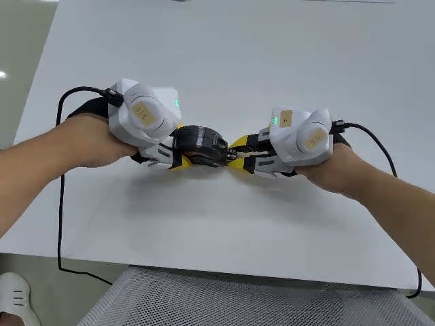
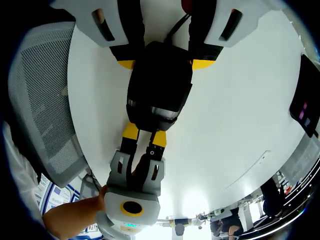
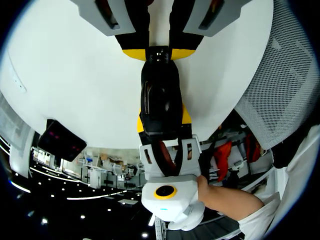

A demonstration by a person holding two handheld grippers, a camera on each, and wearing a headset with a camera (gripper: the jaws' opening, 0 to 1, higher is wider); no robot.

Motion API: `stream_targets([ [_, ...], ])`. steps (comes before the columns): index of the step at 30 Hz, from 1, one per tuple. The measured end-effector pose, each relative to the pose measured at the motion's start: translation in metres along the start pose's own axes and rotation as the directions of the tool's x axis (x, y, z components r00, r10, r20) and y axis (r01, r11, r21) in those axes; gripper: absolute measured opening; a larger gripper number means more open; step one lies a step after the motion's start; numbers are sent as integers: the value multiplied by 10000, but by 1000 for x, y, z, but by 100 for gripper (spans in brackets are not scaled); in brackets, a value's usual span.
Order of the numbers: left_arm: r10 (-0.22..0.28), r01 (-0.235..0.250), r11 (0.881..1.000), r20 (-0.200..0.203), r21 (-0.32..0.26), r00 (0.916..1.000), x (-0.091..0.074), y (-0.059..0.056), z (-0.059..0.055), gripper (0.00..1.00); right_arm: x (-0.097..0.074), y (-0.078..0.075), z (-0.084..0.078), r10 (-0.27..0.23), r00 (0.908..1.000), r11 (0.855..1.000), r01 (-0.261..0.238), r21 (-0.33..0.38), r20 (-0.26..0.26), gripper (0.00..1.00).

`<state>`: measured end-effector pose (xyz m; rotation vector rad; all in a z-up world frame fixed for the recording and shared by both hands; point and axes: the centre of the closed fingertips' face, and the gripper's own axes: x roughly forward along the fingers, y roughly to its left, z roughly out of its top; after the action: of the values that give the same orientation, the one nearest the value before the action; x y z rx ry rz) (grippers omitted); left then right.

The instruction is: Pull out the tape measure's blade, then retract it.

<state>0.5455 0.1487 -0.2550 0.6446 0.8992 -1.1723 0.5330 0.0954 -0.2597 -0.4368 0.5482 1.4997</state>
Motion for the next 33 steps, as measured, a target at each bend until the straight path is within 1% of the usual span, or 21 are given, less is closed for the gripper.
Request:
stream_targets([
  [4, -2, 2, 10000, 0, -52, 10000, 0, 0, 0, 28, 1, -4, -4, 15, 10000, 10000, -15, -45, -41, 10],
  [12, 8, -9, 10000, -66, -15, 10000, 0, 1, 0, 28, -2, -3, -4, -70, 9998, 9997, 67, -241, -161, 9],
  [14, -35, 36, 9995, 37, -309, 10000, 0, 2, 0, 28, -7, -5, -6, -132, 9998, 9998, 130, -171, -154, 9],
  [17, 2, -2, 10000, -35, -92, 10000, 1, 1, 1, 28, -11, -6, -11, -125, 9997, 9998, 122, -135, -209, 9],
  [20, -19, 19, 9998, 5, -176, 10000, 1, 1, 1, 28, -10, -6, -10, -129, 9996, 9997, 124, -211, -255, 9],
  [25, 20, -21, 9999, -78, -144, 10000, 1, 1, 0, 28, -11, -5, -9, -127, 9995, 9995, 119, -299, -289, 9],
  [33, 24, -25, 9998, -101, -182, 9999, 1, 1, 0, 28, -22, -7, -16, -162, 9992, 9995, 152, -271, -378, 9],
])
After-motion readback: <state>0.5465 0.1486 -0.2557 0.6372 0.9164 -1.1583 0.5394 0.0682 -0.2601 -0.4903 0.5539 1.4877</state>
